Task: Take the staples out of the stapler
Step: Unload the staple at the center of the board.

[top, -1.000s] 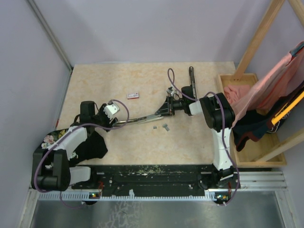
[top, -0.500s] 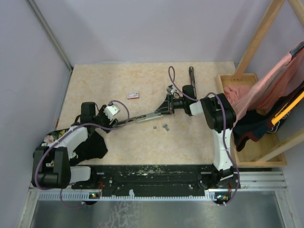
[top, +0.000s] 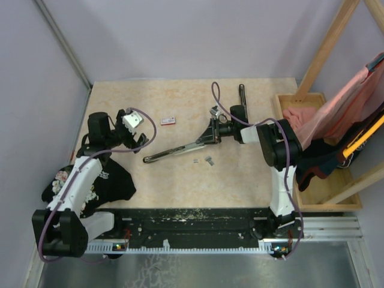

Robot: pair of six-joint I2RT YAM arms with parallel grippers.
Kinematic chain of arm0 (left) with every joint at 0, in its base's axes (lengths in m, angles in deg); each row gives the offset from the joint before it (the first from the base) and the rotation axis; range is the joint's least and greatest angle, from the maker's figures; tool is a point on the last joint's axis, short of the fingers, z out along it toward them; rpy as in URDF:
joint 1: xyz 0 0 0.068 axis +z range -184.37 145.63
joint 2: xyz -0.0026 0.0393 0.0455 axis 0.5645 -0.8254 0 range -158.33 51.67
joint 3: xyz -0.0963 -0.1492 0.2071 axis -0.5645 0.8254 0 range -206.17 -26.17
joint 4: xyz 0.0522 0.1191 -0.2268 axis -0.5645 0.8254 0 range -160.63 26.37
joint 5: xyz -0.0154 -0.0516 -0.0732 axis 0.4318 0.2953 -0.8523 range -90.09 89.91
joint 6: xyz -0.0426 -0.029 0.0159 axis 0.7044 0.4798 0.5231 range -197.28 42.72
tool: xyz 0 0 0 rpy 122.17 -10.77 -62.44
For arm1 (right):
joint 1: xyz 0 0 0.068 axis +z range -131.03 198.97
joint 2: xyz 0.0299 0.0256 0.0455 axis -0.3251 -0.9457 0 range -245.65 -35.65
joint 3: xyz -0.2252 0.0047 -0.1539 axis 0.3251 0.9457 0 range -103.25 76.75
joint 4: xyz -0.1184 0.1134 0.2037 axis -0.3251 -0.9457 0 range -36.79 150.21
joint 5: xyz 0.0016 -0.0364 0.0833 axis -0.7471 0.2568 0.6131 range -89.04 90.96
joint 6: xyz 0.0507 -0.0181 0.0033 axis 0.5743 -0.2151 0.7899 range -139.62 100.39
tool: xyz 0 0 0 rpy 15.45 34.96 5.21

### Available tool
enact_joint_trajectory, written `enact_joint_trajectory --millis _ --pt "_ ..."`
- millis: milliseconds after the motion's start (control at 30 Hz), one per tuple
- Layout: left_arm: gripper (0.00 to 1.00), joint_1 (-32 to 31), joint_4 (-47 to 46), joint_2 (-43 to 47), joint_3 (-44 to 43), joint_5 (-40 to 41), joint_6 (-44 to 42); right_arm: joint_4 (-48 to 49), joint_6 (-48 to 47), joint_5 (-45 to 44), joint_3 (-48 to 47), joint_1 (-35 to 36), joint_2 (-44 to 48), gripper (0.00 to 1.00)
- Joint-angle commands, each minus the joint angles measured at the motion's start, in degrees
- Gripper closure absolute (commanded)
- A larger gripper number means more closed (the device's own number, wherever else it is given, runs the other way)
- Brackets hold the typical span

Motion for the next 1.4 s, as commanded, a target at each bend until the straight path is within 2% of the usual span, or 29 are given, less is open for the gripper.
enact_joint_trajectory --millis 0,100,333,533,700,800,967,1267,1367 --pt "0.0 0.27 -2.2 3.24 -1.77 0.47 8.07 -6.18 -7.24 1.55 -3.95 0.73 5.08 1.0" --pt "0.0 0.32 -4.7 3.95 -3.24 5.01 14.86 -9.38 -10.3 1.11 -4.59 0.98 5.79 1.0" --pt "0.0 0.25 -6.21 4.78 -5.9 9.91 21.34 -12.45 -12.88 0.84 -5.42 1.42 6.76 1.0" --pt "0.0 0.32 -7.12 3.18 -5.81 -2.42 22.36 -13.45 -13.66 1.7 -6.03 1.69 7.81 1.0" --pt "0.0 0.1 -6.97 0.35 -4.94 -16.45 21.11 -12.6 -13.29 3.36 -6.11 1.77 9.77 1.0" --pt "0.02 -0.53 -6.88 -1.71 -4.53 -21.3 20.89 -11.12 -12.32 4.54 -5.94 1.73 10.99 1.0" --pt "0.04 -2.2 -5.6 -4.71 -5.03 -24.29 20.35 -7.12 -9.86 6.34 -4.98 1.78 12.6 1.0" --pt "0.05 -7.33 -0.01 -9.81 -7.25 -26.52 16.94 -6.19 -10.27 7.63 -4.53 2.0 14.42 1.0" --pt "0.11 -8.17 2.85 -11.9 -8.62 -27.52 15.09 -5.05 -9.33 8.49 -4.16 2.04 14.79 1.0"
